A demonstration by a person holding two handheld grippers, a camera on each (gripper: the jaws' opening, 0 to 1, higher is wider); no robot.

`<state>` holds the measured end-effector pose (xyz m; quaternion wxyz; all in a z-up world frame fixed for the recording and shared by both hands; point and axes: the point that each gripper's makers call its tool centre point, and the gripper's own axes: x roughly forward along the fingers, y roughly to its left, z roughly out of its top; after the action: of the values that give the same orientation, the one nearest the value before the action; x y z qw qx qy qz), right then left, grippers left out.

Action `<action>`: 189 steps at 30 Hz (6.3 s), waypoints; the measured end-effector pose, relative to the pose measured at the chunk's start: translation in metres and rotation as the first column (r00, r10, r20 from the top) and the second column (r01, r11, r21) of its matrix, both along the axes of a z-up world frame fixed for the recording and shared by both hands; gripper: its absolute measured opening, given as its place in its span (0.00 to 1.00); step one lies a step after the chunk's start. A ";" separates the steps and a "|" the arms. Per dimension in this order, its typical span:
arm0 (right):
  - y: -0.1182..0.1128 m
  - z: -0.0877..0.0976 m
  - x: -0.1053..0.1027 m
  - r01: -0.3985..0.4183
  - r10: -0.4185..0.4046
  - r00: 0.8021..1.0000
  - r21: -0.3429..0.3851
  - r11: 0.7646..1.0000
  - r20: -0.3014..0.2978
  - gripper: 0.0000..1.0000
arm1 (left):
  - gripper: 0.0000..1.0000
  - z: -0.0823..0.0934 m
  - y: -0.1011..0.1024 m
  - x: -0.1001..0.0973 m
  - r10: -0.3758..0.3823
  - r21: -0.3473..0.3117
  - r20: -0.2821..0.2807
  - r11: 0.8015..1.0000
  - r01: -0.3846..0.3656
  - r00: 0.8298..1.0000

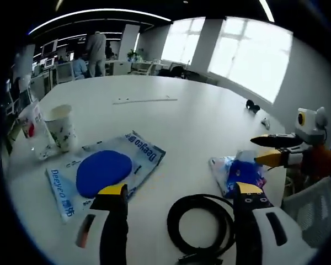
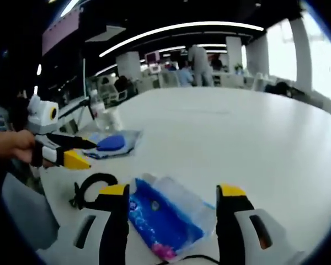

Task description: Arrange the tabletop items into an orderly group along one side of the table until the central work area is clear of visible clutter.

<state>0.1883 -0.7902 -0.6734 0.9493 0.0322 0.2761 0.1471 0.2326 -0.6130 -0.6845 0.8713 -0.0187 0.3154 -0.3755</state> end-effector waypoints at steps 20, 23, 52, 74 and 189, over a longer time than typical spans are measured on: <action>0.061 0.000 0.050 -0.160 0.160 0.984 0.009 0.987 -0.083 0.91 | 0.99 0.000 0.085 0.005 0.150 0.054 0.065 0.987 -0.153 0.987; 0.073 -0.004 0.055 -0.185 0.187 0.977 0.030 0.982 -0.102 0.91 | 0.99 0.007 0.089 0.008 0.164 0.054 0.083 0.984 -0.168 0.983; 0.142 -0.006 0.106 -0.329 0.336 0.931 0.077 0.941 -0.140 0.98 | 0.99 0.016 0.146 0.056 0.372 0.031 0.093 0.926 -0.376 0.924; 0.169 -0.029 0.139 -0.353 0.379 0.900 0.150 0.924 -0.214 0.96 | 0.99 -0.002 0.143 0.068 0.321 0.091 0.085 0.940 -0.328 0.943; 0.060 -0.036 0.178 -0.050 0.055 0.972 0.025 0.998 -0.229 0.00 | 0.01 -0.009 0.049 0.177 0.308 0.094 0.089 0.944 -0.316 0.947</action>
<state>0.3658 -0.7307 -0.7095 0.9064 0.0505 0.3834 0.1700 0.4095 -0.5639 -0.6935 0.9304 -0.0081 0.2961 -0.2160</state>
